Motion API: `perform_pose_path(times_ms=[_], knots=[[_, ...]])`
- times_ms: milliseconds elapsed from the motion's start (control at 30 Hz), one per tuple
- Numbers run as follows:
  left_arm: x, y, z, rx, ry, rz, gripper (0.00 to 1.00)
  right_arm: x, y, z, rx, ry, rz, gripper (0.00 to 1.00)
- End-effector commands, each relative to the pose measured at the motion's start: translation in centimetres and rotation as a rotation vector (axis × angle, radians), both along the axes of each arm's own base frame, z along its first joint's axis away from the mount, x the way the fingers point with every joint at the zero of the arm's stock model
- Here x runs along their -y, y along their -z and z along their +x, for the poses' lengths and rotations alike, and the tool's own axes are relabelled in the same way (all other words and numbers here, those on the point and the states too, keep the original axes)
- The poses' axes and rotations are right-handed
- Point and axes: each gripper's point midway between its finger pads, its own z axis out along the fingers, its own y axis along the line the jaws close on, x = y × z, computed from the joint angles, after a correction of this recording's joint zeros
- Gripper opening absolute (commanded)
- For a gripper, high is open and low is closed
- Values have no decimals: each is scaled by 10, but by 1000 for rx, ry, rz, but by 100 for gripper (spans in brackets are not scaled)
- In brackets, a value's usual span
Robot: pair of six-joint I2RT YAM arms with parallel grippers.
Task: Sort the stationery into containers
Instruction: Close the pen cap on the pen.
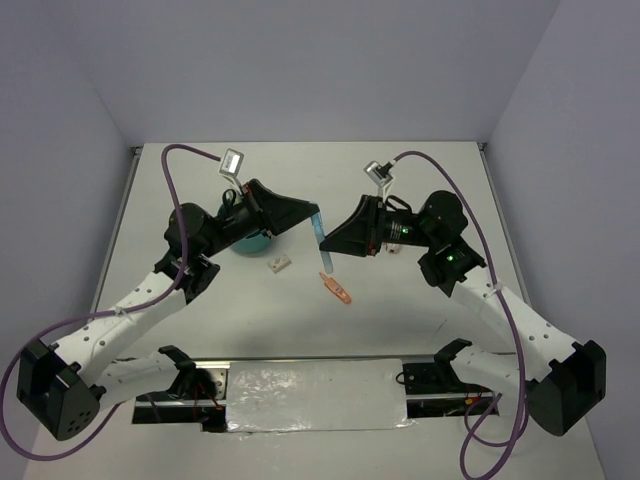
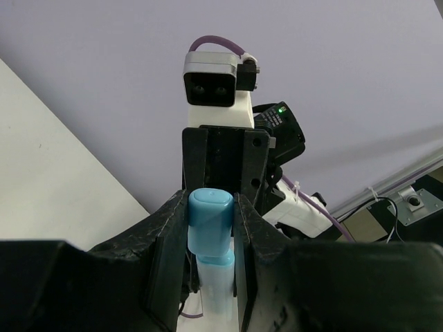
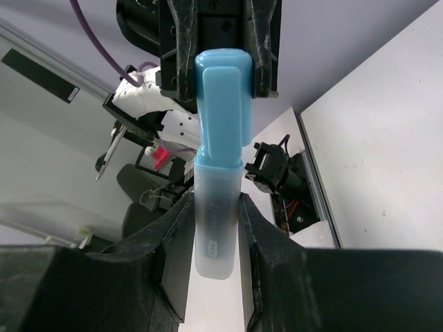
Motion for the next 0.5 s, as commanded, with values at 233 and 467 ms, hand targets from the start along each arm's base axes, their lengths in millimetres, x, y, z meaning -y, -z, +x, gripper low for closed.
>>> perform_pose_path(times_ms=[233,467], knots=[[0,-26,-23,65,31,-78,0,-1,-49,10,120,12,112,0],[12,-21,-42,20,114,-122,0,4,-86,23,222,26,183,0]])
